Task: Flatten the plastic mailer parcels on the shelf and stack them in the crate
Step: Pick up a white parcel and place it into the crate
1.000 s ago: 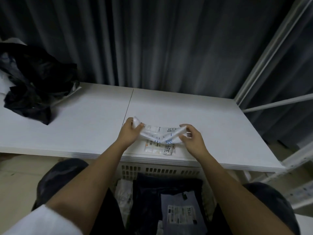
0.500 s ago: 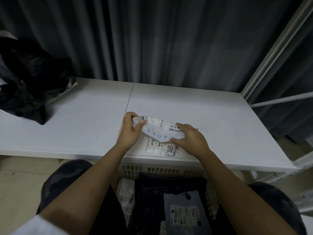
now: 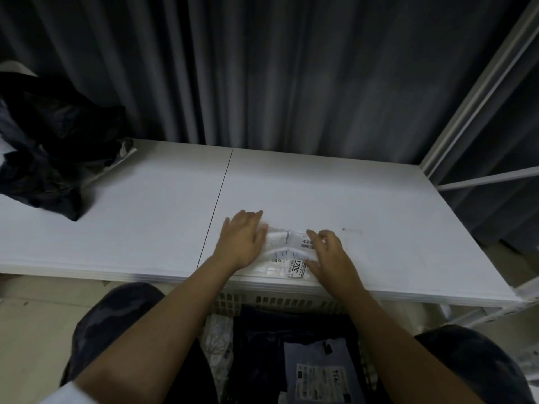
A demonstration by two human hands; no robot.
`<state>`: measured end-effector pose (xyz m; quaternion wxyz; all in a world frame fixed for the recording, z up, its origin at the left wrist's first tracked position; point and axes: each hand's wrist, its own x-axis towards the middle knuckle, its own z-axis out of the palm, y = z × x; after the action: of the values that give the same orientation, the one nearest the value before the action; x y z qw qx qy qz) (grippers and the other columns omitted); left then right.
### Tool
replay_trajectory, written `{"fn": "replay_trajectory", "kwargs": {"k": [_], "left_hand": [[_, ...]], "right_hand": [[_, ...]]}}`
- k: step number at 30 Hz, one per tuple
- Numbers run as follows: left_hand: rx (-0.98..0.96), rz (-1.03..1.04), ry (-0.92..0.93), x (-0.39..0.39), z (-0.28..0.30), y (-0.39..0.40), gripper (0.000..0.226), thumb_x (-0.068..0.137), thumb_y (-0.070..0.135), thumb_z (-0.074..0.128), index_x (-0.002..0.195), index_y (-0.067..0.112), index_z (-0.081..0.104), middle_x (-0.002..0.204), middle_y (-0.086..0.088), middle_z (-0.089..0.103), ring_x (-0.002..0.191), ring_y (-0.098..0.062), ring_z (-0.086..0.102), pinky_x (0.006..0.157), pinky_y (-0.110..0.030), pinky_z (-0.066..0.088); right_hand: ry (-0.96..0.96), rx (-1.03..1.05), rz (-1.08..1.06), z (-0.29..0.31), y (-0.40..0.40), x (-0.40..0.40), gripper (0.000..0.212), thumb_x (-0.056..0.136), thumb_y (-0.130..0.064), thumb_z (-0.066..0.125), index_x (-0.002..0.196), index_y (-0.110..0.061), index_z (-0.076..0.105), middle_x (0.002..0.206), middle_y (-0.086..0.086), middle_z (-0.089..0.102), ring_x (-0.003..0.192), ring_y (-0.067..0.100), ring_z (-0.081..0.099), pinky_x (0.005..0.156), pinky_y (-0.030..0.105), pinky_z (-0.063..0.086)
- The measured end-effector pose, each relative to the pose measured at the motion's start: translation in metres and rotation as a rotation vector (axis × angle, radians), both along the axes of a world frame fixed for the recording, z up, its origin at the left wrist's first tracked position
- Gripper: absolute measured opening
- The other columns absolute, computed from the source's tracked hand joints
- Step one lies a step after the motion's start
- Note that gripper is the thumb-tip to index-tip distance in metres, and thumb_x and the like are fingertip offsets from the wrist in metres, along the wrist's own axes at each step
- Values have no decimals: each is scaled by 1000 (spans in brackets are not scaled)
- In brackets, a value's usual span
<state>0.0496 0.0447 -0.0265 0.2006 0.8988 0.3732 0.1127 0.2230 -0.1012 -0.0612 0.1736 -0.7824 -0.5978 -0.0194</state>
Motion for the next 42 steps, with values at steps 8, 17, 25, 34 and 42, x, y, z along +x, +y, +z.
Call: {"fn": "replay_trajectory", "kwargs": {"k": [8,17,25,34,42], "left_hand": [[142,47,197,25,-15,-17,46,104,33,16,144,18,35,152,1,35,146,-21,15,118,-45,5],[-9,53,193,10,-43,-20,52,104,37,12,153,21,13,161,-1,5,148,-19,-7,118,-42,-6],[43,61,262,19,-44,-21,56,101,37,8,153,17,11,161,-6,2,148,-22,-9,117,-43,-7],[55,87,264,34,-53,-22,51,102,45,11,152,36,9,161,-1,0,148,-22,-6,115,-53,-5],[138,96,225,32,-70,-29,79,79,50,-20,152,34,6,161,-1,-1,148,-24,-9,112,-53,-11]], "right_hand": [[-64,-9,16,-14,-9,1,64,69,-11,77,127,-6,49,118,18,58,108,37,57,91,55,49],[4,-282,-160,10,22,-31,73,86,-52,1,153,-26,17,161,5,7,148,24,-3,115,51,-11],[-46,-317,-249,-13,35,-44,92,73,-55,-22,153,-28,15,160,7,14,147,29,6,111,58,-15],[4,-207,-220,-24,48,-40,85,81,-56,-19,151,-30,21,160,3,17,147,23,10,115,51,-10],[14,-107,-214,-42,44,-43,86,85,-60,-21,150,-29,27,158,6,19,147,27,12,113,45,-15]]}}
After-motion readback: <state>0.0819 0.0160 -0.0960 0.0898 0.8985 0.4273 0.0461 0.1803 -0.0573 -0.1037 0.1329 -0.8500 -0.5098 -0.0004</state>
